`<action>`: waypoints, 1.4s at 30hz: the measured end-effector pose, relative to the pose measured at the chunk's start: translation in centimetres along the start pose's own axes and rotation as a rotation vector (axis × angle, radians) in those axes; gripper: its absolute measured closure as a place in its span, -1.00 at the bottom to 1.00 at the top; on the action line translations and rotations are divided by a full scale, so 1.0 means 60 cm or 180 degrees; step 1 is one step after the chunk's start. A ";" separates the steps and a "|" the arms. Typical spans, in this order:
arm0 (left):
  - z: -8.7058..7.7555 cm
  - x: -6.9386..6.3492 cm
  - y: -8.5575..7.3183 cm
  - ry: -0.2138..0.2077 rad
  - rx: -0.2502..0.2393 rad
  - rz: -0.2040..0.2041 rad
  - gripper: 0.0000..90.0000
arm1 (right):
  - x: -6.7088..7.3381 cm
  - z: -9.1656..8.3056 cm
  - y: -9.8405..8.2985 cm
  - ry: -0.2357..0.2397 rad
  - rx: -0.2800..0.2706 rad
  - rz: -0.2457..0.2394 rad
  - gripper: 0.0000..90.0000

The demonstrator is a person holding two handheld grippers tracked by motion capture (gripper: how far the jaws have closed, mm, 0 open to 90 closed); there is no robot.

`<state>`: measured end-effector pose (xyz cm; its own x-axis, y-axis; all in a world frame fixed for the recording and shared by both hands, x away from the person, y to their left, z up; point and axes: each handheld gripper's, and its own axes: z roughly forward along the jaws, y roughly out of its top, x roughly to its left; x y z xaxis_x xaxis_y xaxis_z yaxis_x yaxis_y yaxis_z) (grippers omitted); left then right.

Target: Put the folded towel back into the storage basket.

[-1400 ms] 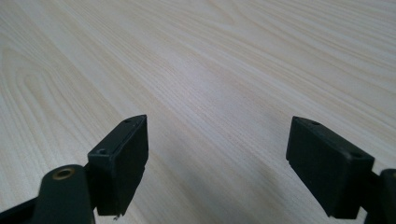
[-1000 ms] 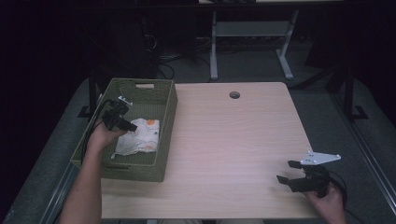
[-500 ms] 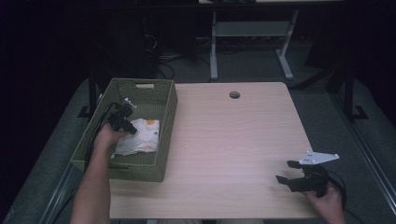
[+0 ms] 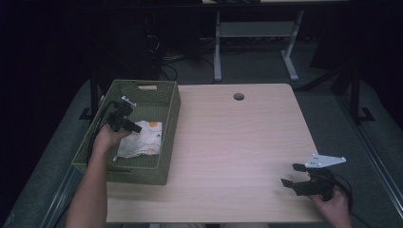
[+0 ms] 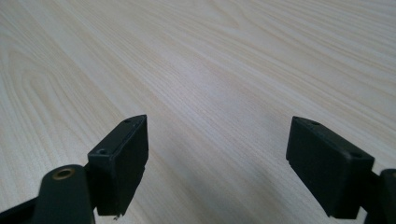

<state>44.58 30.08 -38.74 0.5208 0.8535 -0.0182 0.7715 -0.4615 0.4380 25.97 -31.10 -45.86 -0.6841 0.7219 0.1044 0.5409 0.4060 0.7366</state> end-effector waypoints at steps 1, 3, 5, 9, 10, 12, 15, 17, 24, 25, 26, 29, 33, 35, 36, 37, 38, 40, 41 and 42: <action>0.000 0.000 0.000 0.0000 0.0000 0.0000 0.36 | 0.000 0.000 0.000 0.0000 0.0000 0.0000 -0.54; -0.015 -0.006 0.001 -0.0038 -0.0136 -0.0016 0.29 | 0.000 0.000 0.000 0.0003 0.0005 0.0003 -0.54; -0.025 -0.010 0.000 -0.0064 -0.0247 -0.0039 0.23 | 0.001 0.001 0.000 0.0008 -0.0002 0.0001 -0.54; -0.042 -0.020 0.000 -0.0119 -0.0392 -0.0076 0.06 | 0.001 -0.001 0.000 0.0000 -0.0003 0.0009 -0.54; -0.053 -0.029 0.000 -0.0148 -0.0469 -0.0057 0.04 | 0.002 -0.001 0.000 -0.0001 0.0000 0.0003 -0.54; -0.059 -0.036 0.000 -0.0176 -0.0505 -0.0017 0.02 | 0.003 -0.001 0.001 -0.0005 0.0001 0.0008 -0.54; -0.074 -0.053 -0.002 -0.0196 -0.0612 0.0034 -0.03 | 0.005 -0.001 0.002 -0.0009 0.0008 -0.0007 -0.54; -0.083 -0.063 -0.002 -0.0219 -0.0694 0.0049 -0.06 | 0.007 -0.001 0.003 -0.0007 0.0004 -0.0015 -0.54; -0.115 -0.112 0.003 -0.0402 -0.1015 0.0182 -0.21 | 0.007 -0.001 0.005 -0.0020 0.0005 -0.0019 -0.55; -0.121 -0.125 0.004 -0.0418 -0.1041 0.0234 -0.22 | 0.007 -0.001 0.005 -0.0019 0.0005 -0.0021 -0.55; -0.125 -0.135 0.005 -0.0419 -0.1074 0.0275 -0.25 | 0.007 -0.001 0.005 -0.0030 0.0002 -0.0021 -0.55; -0.132 -0.165 0.008 -0.0457 -0.1150 0.0374 -0.29 | 0.007 -0.003 0.005 -0.0036 -0.0002 -0.0008 -0.55; -0.135 -0.213 0.013 -0.0498 -0.1233 0.0534 -0.33 | 0.006 -0.008 0.004 -0.0046 -0.0033 -0.0005 -0.55; -0.133 -0.222 0.013 -0.0512 -0.1236 0.0559 -0.34 | 0.006 -0.009 0.004 -0.0040 -0.0039 0.0001 -0.55; -0.130 -0.233 0.014 -0.0520 -0.1254 0.0605 -0.35 | 0.006 -0.010 0.004 -0.0049 -0.0046 -0.0003 -0.55; -0.128 -0.243 0.013 -0.0551 -0.1275 0.0605 -0.36 | 0.006 -0.011 0.004 -0.0051 -0.0052 -0.0007 -0.55; -0.125 -0.252 0.013 -0.0574 -0.1293 0.0620 -0.36 | 0.006 -0.011 0.005 -0.0068 -0.0047 -0.0009 -0.55; -0.116 -0.278 0.012 -0.0620 -0.1321 0.0679 -0.38 | 0.005 -0.012 0.006 -0.0079 -0.0046 -0.0019 -0.56; -0.116 -0.278 0.012 -0.0620 -0.1321 0.0679 -0.38 | 0.005 -0.012 0.006 -0.0079 -0.0046 -0.0019 -0.56; -0.111 -0.290 0.011 -0.0653 -0.1365 0.0686 -0.38 | 0.005 -0.012 0.006 -0.0081 -0.0053 -0.0023 -0.56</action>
<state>33.61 16.55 -32.13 0.7453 0.6652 -0.0439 0.4423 -0.4441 0.7792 25.60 -31.12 -45.11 -0.6752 0.7330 0.0821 0.5275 0.4021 0.7484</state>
